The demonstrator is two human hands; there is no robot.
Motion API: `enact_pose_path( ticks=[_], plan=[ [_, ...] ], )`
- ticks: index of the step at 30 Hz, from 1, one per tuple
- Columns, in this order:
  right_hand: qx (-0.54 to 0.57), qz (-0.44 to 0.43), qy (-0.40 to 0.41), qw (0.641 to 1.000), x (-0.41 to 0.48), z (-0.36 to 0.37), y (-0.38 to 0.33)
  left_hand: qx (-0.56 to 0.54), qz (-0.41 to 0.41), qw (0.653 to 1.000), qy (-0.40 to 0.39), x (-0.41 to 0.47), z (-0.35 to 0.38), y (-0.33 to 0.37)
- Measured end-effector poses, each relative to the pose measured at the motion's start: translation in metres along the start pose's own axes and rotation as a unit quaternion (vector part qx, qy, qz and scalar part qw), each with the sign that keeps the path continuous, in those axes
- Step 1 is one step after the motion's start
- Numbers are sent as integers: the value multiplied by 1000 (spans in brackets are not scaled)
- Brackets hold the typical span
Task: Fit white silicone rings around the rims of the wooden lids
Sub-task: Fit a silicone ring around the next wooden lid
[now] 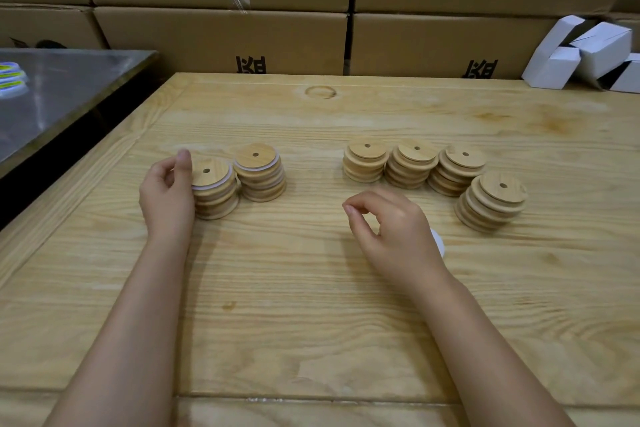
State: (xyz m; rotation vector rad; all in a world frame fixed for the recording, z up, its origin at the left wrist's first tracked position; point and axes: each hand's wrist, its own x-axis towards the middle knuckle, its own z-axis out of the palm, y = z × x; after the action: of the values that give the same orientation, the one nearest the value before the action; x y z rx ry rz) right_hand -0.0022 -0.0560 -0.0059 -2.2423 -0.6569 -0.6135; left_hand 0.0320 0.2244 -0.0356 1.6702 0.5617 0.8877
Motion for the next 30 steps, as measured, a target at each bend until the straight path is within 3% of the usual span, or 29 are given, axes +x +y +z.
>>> enact_pose_path(
  ticks=[2, 5, 7, 11, 14, 16, 20, 23, 30],
  plan=[
    [1, 0, 0, 1000, 0, 0, 0, 34, 71, 995, 54, -7, -1, 6],
    [-9, 0, 14, 1000, 2, -1, 2, 101, 300, 942, 112, -18, -2, 22],
    [-26, 2, 40, 999, 4, -4, 5, 115, 417, 900, 60, -35, 6, 32],
    [-82, 13, 105, 991, 7, -11, 15, 141, 526, 821, -169, -90, 35, 47],
    [-151, 39, 151, 976, 9, -16, 27, 198, 466, 802, -317, -104, 45, 45],
    [-208, 81, 166, 960, 9, -20, 38, 229, 413, 805, -360, -98, 46, 39],
    [-275, 225, 170, 919, 9, -33, 60, 240, 339, 848, -329, -88, 45, 35],
    [-298, 305, 169, 889, 6, -41, 73, 244, 318, 855, -328, -88, 47, 35],
    [-259, 370, 156, 878, 3, -44, 86, 243, 291, 860, -341, -86, 47, 33]
  ],
)
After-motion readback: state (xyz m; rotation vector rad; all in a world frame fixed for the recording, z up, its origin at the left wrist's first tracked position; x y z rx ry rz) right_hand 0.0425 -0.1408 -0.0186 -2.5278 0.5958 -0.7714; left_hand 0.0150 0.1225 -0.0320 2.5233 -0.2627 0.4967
